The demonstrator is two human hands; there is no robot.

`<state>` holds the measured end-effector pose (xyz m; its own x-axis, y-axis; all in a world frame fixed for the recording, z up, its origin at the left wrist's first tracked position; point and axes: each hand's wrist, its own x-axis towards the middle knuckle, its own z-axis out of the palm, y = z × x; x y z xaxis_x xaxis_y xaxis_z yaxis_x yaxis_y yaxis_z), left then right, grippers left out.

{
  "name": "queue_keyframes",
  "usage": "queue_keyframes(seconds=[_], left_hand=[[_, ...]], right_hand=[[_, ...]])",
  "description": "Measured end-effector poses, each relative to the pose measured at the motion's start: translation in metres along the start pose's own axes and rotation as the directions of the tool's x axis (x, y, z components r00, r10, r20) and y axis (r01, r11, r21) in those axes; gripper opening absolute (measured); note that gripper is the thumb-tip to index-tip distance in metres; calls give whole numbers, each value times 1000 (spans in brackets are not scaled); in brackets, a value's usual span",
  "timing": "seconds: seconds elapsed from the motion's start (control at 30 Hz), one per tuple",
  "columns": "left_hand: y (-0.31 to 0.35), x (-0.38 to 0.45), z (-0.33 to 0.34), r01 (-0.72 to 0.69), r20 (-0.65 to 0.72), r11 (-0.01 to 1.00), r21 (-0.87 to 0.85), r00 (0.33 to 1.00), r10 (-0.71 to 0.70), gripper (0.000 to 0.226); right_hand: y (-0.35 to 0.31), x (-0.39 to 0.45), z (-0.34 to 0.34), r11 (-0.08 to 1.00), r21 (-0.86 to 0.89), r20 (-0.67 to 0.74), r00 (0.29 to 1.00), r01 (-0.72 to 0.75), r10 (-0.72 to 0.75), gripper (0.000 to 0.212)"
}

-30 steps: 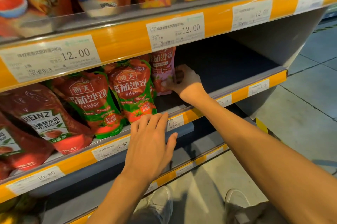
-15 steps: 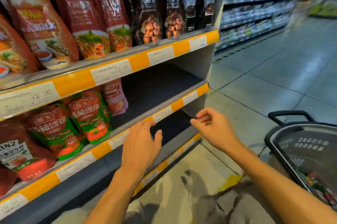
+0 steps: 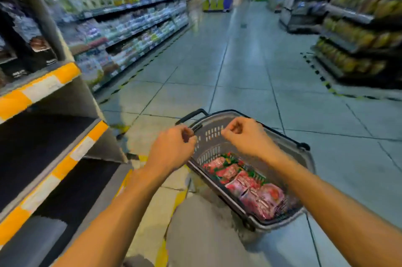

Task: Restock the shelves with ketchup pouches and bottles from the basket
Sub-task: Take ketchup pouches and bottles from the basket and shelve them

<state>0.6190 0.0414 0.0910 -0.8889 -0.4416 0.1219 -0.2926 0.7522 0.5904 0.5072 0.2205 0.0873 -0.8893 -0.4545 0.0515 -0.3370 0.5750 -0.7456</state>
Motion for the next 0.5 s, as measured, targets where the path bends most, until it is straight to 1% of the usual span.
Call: queue_keyframes(seconds=[0.07,0.13,0.23,0.3,0.37,0.43,0.5], left_hand=[[18,28,31,-54,77,999,-1,996,54,7],[28,55,68,-87,173,996,-11,981,88,9],[32,89,129,-98,364,995,-15,926,97,12],[30,109,171,-80,471,997,18,880,62,14],[23,125,212,-79,559,994,75,829,24,13],[12,136,252,-99,641,986,135,768,-10,12],[0,144,287,-110,704,977,185,708,-54,16]], right_hand=[[32,10,-14,995,-22,-27,995,-93,93,22],[68,20,-19,980,4,-35,979,-200,200,22],[129,31,-11,918,63,3,920,-391,392,30],[168,36,2,836,120,50,845,-535,533,32],[203,40,17,736,183,74,756,-651,650,26],[240,43,35,648,200,93,673,-735,734,26],[269,46,49,564,211,128,594,-799,794,17]])
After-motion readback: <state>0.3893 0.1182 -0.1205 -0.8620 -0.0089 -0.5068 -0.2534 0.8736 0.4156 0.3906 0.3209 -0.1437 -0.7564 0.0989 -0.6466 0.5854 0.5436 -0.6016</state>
